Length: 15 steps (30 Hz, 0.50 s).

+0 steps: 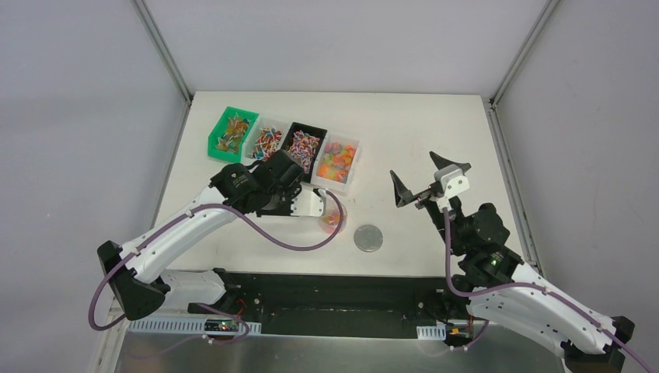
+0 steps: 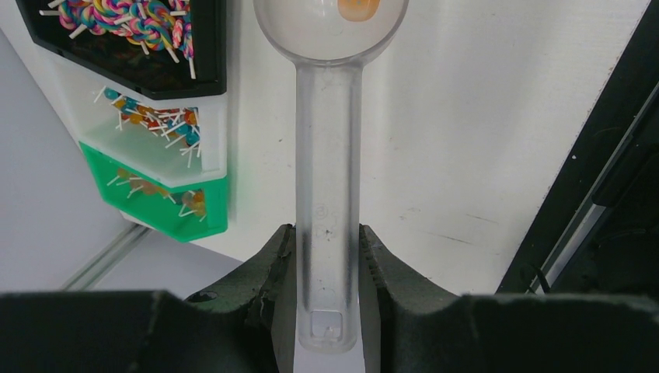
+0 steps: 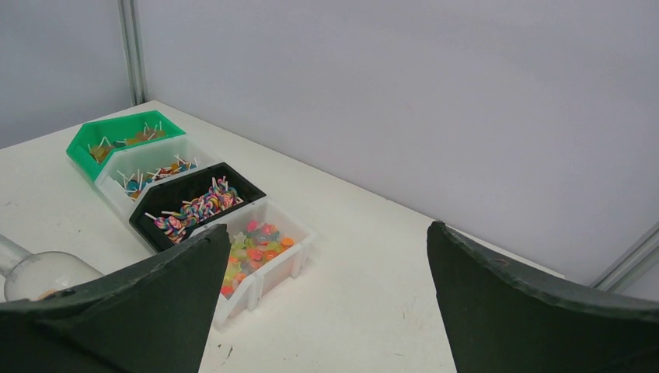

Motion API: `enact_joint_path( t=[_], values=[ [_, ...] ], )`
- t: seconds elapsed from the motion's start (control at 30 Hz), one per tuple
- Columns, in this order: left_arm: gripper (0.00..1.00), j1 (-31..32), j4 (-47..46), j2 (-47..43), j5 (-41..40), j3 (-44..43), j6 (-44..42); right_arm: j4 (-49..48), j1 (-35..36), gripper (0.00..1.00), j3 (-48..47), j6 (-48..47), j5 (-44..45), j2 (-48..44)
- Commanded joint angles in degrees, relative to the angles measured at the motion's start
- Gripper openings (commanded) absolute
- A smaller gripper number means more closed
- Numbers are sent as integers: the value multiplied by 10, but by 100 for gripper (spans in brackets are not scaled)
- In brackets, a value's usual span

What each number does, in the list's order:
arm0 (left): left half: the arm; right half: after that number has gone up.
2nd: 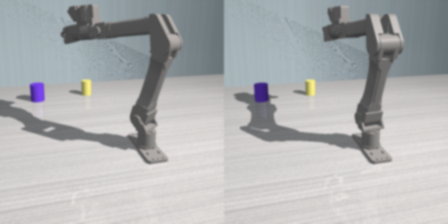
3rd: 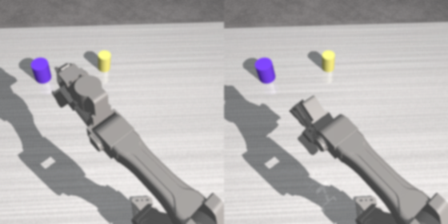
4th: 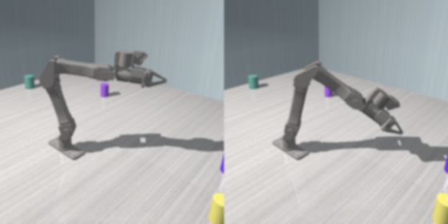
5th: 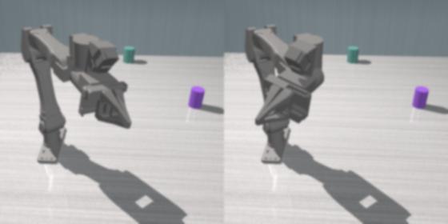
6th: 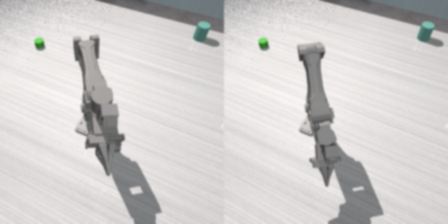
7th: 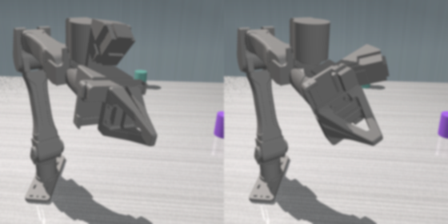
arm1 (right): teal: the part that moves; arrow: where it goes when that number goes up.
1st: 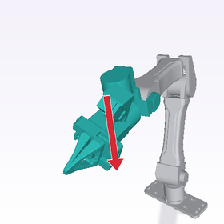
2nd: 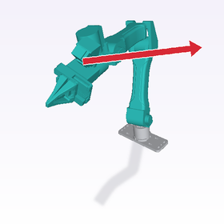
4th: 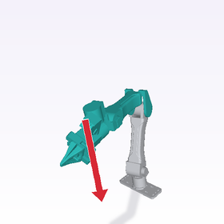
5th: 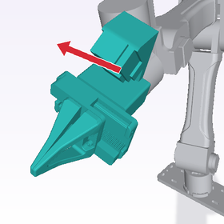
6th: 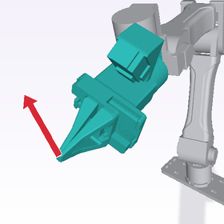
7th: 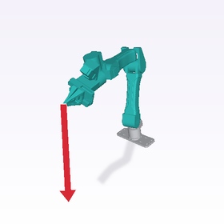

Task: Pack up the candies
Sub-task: Place the fake candies in the packing bottle.

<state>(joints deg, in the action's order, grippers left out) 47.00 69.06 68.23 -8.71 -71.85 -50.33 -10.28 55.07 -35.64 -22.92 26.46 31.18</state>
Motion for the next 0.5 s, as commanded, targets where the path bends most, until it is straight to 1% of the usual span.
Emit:
enact_joint_path(
  t=[0.0,0.2,0.47],
  values=[
    [0,27,17,23,-52,-41,19,-8,2,100,8,-7,12,-10],
    [0,60,41,65,-91,-66,35,-10,2,100,10,-10,14,-13],
    [0,71,41,81,-101,-81,33,-13,2,100,11,-13,16,-14]
  ],
)
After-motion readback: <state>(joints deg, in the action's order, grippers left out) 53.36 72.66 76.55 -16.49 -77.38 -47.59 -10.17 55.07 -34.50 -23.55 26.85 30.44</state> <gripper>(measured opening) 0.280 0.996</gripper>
